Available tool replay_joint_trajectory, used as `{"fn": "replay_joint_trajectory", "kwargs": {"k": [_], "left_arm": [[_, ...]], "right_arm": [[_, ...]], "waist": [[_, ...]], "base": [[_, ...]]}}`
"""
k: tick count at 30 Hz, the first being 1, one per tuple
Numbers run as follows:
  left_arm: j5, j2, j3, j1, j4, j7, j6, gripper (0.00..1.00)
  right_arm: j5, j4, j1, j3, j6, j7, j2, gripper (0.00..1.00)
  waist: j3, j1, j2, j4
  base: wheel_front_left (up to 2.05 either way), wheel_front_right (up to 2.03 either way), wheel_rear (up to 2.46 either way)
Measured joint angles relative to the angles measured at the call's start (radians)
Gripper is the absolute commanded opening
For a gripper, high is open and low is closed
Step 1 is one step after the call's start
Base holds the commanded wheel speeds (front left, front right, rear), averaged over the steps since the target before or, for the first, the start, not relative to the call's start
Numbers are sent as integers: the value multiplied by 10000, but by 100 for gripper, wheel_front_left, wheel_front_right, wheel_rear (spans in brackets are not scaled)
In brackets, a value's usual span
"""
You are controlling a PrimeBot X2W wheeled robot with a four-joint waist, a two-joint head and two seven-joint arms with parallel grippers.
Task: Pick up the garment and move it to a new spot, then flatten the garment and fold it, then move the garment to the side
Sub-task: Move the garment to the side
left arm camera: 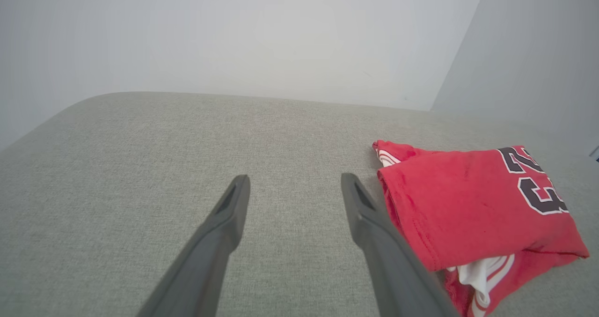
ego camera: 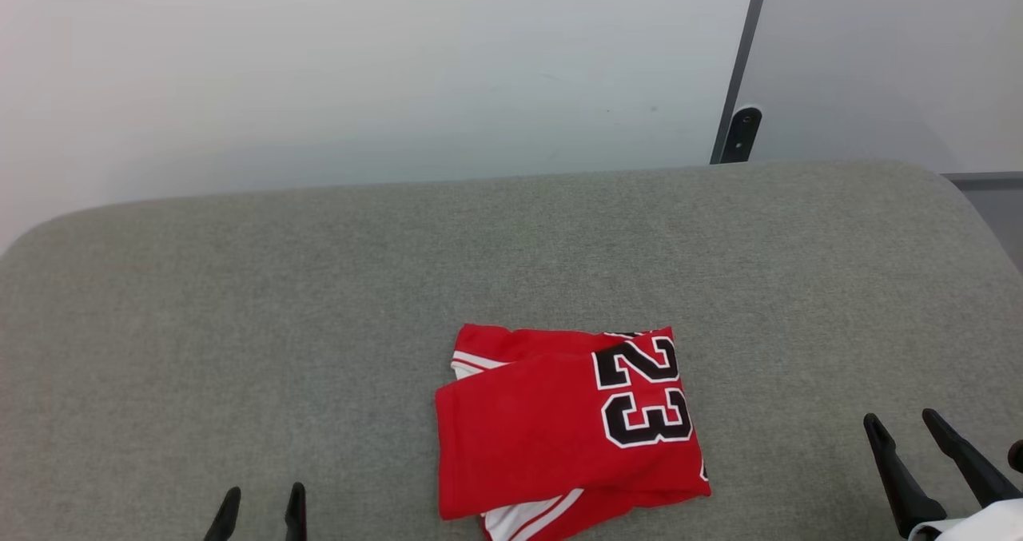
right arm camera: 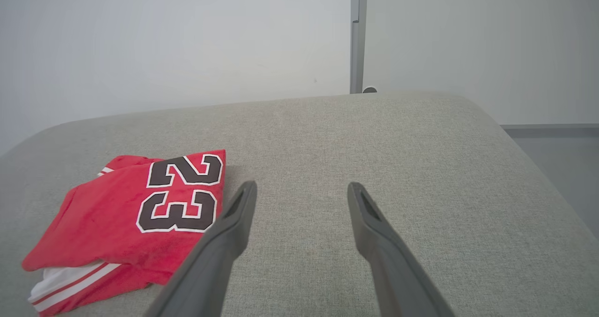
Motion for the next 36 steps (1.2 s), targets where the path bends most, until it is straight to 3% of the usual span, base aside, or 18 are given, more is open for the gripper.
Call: {"fn": "replay_joint_trajectory", "kwargs": {"k": [10, 17, 22, 29, 36], "left_arm": [[0, -25, -242, -126, -100, 54, 42, 100], [-2, -240, -589, -550, 31, -67, -29, 100], [-6, -426, -844, -1120, 485, -286, -198, 100], [-73, -658, -1011, -1786, 1093, -537, -416, 100], [-77, -865, -1149, -2433, 1567, -644, -621, 100]], "right_arm": [[2, 29, -123, 343, 0, 313, -107, 100], [21, 153, -1437, 1576, 0, 1335, -658, 100], [245, 709, -2718, 2472, 0, 2913, -1277, 100], [884, 1344, -4126, 3568, 0, 6257, -2036, 100], [1383, 1643, -4722, 3682, 0, 7831, -2205, 100]], "waist": [[48, 0, 0, 341], [276, 0, 0, 924], [685, 0, 0, 1390], [1422, 0, 0, 1921], [2123, 0, 0, 2337]], "base": [[0, 0, 0], [0, 0, 0], [0, 0, 0], [0, 0, 0], [0, 0, 0]]}}
